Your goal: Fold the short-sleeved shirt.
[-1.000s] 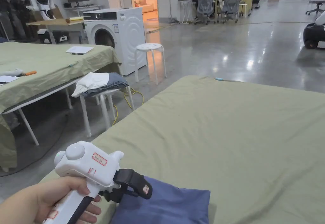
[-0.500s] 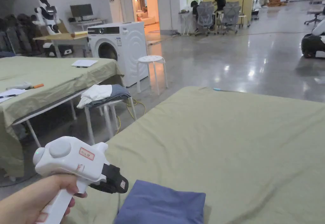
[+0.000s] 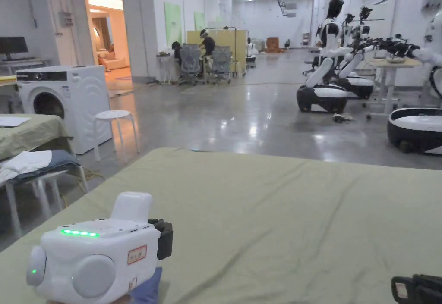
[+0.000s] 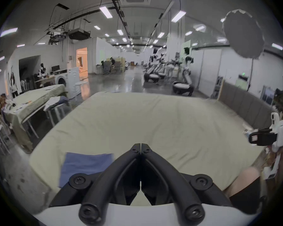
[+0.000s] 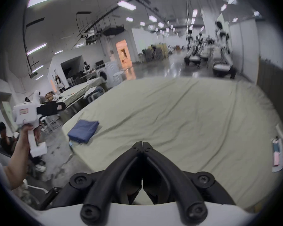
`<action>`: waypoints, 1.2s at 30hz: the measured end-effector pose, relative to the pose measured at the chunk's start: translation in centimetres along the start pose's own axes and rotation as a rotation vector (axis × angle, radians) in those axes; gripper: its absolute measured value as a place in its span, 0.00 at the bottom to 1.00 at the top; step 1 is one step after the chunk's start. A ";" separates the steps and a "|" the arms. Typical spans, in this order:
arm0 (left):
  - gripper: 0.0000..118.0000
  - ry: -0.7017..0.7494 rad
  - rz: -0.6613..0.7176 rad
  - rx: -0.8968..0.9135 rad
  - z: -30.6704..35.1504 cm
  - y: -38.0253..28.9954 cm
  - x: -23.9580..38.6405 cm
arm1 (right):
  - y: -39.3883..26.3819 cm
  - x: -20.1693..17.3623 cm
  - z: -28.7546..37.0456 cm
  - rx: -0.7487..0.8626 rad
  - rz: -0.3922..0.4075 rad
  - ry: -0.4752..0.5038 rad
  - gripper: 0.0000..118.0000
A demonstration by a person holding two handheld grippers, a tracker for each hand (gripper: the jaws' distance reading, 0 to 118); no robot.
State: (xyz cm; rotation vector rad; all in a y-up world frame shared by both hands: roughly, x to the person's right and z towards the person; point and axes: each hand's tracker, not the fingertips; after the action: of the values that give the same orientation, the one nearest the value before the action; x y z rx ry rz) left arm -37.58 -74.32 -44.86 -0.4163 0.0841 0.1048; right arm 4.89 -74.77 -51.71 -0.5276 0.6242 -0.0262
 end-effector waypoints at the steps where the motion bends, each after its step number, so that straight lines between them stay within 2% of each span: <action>1: 0.00 -0.036 0.000 0.020 0.3 -0.1 2.1 | 0.2 -0.6 1.0 0.044 0.036 -0.042 0.00; 3: 0.00 -0.060 0.008 0.075 0.8 -0.6 5.4 | 0.4 -2.1 2.6 0.134 0.111 -0.128 0.00; 5: 0.00 0.011 -0.006 0.183 1.3 -1.6 9.1 | 0.0 -3.2 3.5 0.253 0.180 -0.236 0.00; 7: 0.00 0.101 0.025 0.255 1.9 -2.9 12.2 | -0.6 -4.0 3.7 0.355 0.161 -0.310 0.00; 10: 0.00 -0.001 0.026 0.283 3.1 -4.0 15.6 | -1.6 -4.7 3.5 0.383 0.125 -0.346 0.00; 15: 0.00 -0.038 0.010 0.366 5.6 -4.6 18.1 | -3.9 -5.6 4.1 0.423 0.121 -0.411 0.00; 17: 0.00 -0.021 -0.028 0.385 6.1 -4.8 18.7 | -4.6 -5.9 4.2 0.428 0.144 -0.446 0.00; 19: 0.00 0.021 -0.088 0.419 6.4 -5.0 19.5 | -5.0 -5.8 4.5 0.439 0.133 -0.459 0.00; 21: 0.00 0.022 -0.091 0.401 6.6 -5.0 19.6 | -5.0 -5.7 4.4 0.438 0.119 -0.483 0.01; 22: 0.03 0.027 -0.083 0.415 6.8 -5.1 19.7 | -4.9 -5.6 4.4 0.434 0.118 -0.489 0.07; 23: 0.13 0.015 -0.062 0.427 7.0 -5.1 19.5 | -4.9 -5.6 4.4 0.432 0.117 -0.489 0.21; 25: 0.70 -0.019 -0.026 0.419 7.2 -5.1 19.0 | -4.8 -5.7 4.5 0.428 0.106 -0.488 0.71; 26: 0.94 -0.024 -0.033 0.395 7.1 -5.0 19.0 | -4.9 -5.7 4.5 0.426 0.102 -0.490 0.92; 27: 0.99 -0.020 -0.042 0.375 7.0 -5.1 19.0 | -4.9 -5.7 4.4 0.411 0.102 -0.490 1.00; 28: 1.00 -0.022 -0.036 0.401 7.3 -5.5 18.9 | -5.4 -6.4 4.6 0.355 0.087 -0.484 1.00; 29: 1.00 0.003 -0.061 0.412 7.4 -5.6 18.8 | -5.2 -6.4 4.3 0.413 0.114 -0.482 1.00; 33: 1.00 0.023 -0.069 0.427 8.0 -5.4 18.9 | -5.0 -7.1 4.7 0.397 0.157 -0.474 1.00; 36: 1.00 0.015 -0.086 0.437 8.4 -5.4 19.3 | -5.1 -7.4 5.7 0.410 0.152 -0.444 1.00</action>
State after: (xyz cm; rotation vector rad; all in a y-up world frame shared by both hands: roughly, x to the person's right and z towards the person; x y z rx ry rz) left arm -17.29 -74.16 -37.09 0.0162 0.1012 -0.0032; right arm 2.73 -75.29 -41.32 -0.0782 0.2106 0.1026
